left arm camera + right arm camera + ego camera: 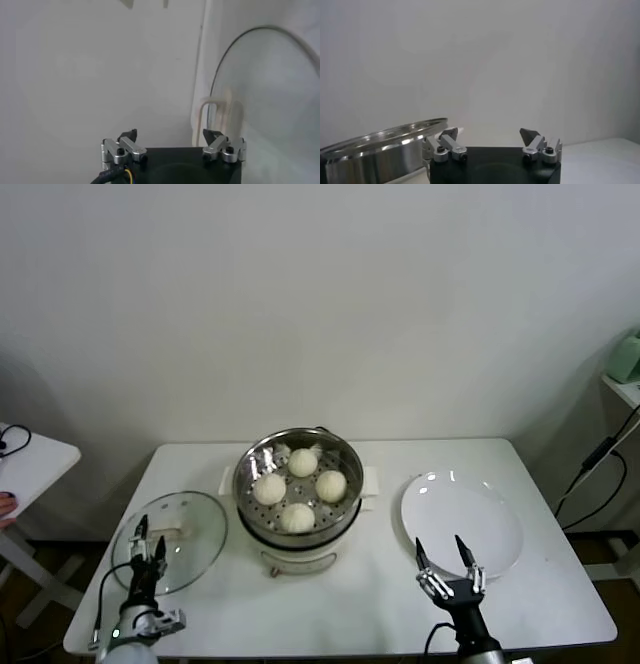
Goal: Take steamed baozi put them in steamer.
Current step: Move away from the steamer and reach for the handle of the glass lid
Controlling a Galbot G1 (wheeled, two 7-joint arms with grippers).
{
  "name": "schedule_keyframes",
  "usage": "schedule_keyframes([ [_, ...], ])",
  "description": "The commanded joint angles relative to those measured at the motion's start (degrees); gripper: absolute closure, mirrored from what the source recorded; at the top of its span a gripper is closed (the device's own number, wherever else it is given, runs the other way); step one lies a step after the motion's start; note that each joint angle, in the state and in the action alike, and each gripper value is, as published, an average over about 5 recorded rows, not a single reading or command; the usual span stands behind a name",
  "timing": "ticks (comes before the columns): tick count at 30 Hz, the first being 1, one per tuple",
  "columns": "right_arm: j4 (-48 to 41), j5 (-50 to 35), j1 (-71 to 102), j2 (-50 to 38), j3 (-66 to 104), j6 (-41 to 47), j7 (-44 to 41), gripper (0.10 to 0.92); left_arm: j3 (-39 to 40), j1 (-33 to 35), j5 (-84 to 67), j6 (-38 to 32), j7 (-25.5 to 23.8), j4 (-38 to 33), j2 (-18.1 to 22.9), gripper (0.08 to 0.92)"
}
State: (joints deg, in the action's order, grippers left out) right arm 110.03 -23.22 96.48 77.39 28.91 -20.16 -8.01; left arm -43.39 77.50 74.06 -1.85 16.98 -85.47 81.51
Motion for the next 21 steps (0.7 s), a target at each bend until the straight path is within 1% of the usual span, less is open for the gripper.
schedule_keyframes([
  [1, 0.1, -0.7, 0.1, 0.3, 0.3, -0.6, 0.4, 0.203, 0.2, -2.7, 3.5, 1.8, -0.3, 3.0, -0.6, 0.177],
  [7, 0.2, -1.5, 0.0, 0.0, 1.5, -1.1, 0.6, 0.203, 0.2, -3.9, 3.3, 1.9, -1.3, 4.2, -1.2, 0.177],
  [21, 0.3, -1.2, 0.5, 0.6, 0.9, -1.6, 0.7, 0.203, 0.8, -6.2, 4.1, 1.8, -1.1, 6.2, -1.4, 0.177],
])
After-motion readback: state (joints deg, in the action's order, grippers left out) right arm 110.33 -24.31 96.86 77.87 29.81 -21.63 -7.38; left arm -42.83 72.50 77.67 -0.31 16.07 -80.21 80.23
